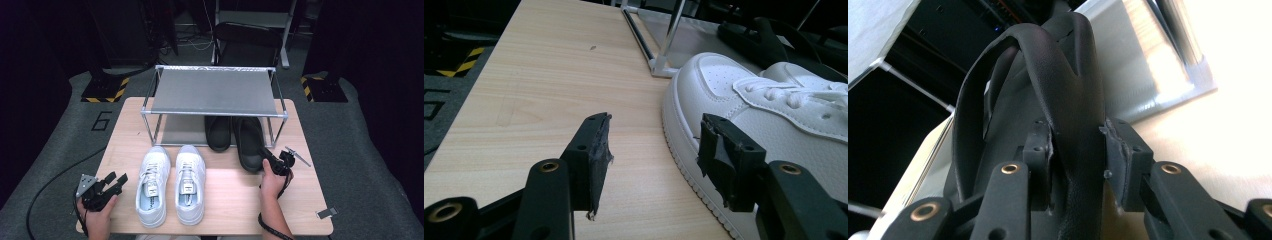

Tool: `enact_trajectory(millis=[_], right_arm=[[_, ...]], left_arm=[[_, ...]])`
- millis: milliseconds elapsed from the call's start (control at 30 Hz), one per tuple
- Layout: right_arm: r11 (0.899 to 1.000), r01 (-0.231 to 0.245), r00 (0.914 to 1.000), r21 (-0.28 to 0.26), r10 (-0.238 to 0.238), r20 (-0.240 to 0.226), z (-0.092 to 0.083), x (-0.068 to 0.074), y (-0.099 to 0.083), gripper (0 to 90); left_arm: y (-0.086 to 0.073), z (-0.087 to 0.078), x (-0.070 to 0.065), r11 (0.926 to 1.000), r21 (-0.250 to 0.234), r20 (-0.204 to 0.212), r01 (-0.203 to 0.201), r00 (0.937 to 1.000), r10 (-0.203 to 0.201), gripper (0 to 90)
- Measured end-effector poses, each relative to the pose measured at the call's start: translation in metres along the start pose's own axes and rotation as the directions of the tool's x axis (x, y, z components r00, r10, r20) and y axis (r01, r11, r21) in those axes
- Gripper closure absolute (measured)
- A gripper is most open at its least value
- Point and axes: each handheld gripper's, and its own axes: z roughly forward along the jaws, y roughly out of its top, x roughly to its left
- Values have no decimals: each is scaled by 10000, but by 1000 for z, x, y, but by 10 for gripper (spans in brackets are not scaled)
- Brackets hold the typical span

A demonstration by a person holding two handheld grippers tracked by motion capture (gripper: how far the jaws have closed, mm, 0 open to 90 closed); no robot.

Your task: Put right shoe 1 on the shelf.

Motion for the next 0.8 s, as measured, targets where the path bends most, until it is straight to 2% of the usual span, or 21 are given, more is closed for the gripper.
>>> enact_trajectory(millis=[133, 167, 233, 367, 467, 500, 567, 600, 800], right_arm=[[9999, 54, 9997, -111, -51, 240, 10, 2, 5, 652], [9999, 121, 9994, -114, -117, 319, 19, 3, 7, 652], [9997, 222, 9988, -123, -216, 444, 25, 4, 8, 652], [9995, 100, 9987, -285, -86, 503, 37, 7, 11, 652], [9990, 145, 9981, -425, -119, 607, 43, 9, 11, 652], [9990, -9, 9976, -437, 39, 695, 45, 10, 11, 653], [9989, 204, 9966, -413, -170, 805, 49, 10, 12, 653], [9993, 102, 9961, -364, -70, 880, 51, 11, 13, 653], [9986, 35, 9957, -523, 14, 928, 58, 10, 16, 652]], left_arm=[[0, -1, 2, 10000, -46, -28, 59, 10000, -60, 457], [-1, -2, 2, 9999, -41, -15, 102, 9999, -102, 457], [-1, -3, 3, 10000, -23, 14, 76, 10000, -76, 457], [-2, -5, 4, 10000, -24, -65, 92, 9999, -92, 457], [-3, -6, 6, 9999, -36, -119, 166, 9998, -167, 458], [-3, -7, 7, 9998, 1, -90, 190, 9998, -189, 457], [-3, -8, 7, 9998, -50, -151, 204, 9997, -205, 457], [-4, -9, 8, 9997, -96, -168, 229, 9996, -230, 458], [-5, -10, 9, 9998, -2, -206, 199, 9996, -199, 457]])
